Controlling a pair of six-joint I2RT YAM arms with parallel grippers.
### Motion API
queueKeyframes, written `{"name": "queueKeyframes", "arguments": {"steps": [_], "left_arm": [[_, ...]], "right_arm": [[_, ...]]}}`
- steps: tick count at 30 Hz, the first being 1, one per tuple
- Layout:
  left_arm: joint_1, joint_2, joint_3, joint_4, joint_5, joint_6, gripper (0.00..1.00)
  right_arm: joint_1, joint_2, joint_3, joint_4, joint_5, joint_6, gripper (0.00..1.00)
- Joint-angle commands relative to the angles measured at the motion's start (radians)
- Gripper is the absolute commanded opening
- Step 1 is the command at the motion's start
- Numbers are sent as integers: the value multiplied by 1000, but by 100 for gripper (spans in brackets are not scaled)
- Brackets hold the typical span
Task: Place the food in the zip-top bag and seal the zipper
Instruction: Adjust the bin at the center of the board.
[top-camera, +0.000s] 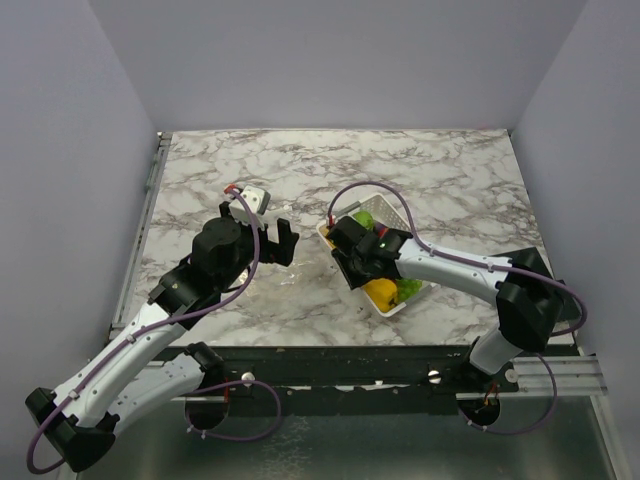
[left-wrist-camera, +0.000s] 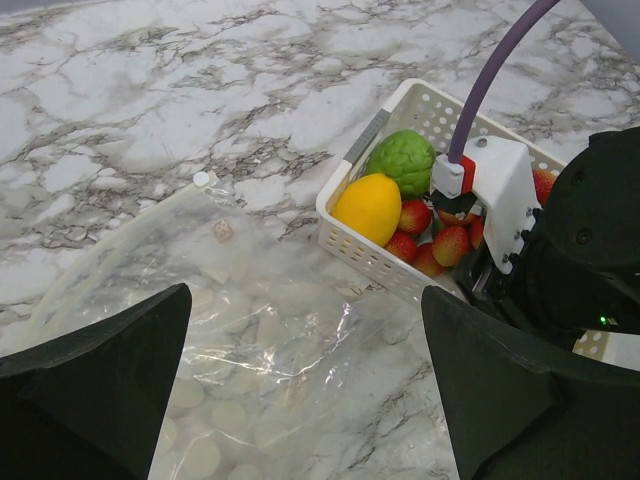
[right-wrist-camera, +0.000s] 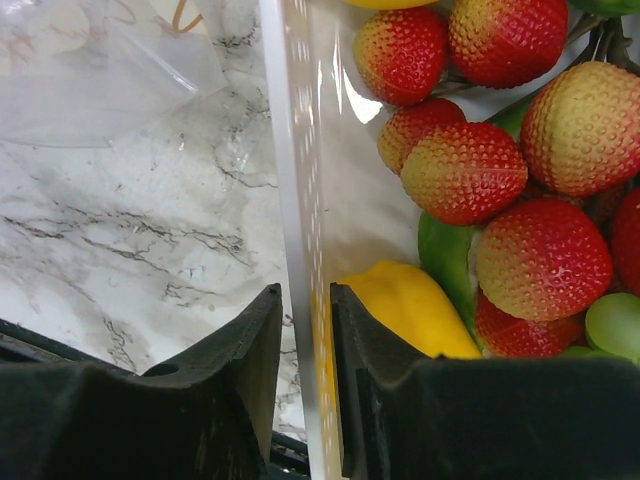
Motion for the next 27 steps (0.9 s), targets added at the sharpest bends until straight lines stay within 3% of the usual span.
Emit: {"name": "queueKeyframes", "arguments": {"steps": [1,12,27], "left_arm": [[-4,-20,-10,-13,-8,3,99],[-5,-23,-10,-13,-4,3,99],[-5,-24,-10,-13,-4,2,99]], "right_arm": [[13,25,3,5,52,27,30],[13,30,2,2,114,75,1],[2,40,60,-19,337,258,1]]}}
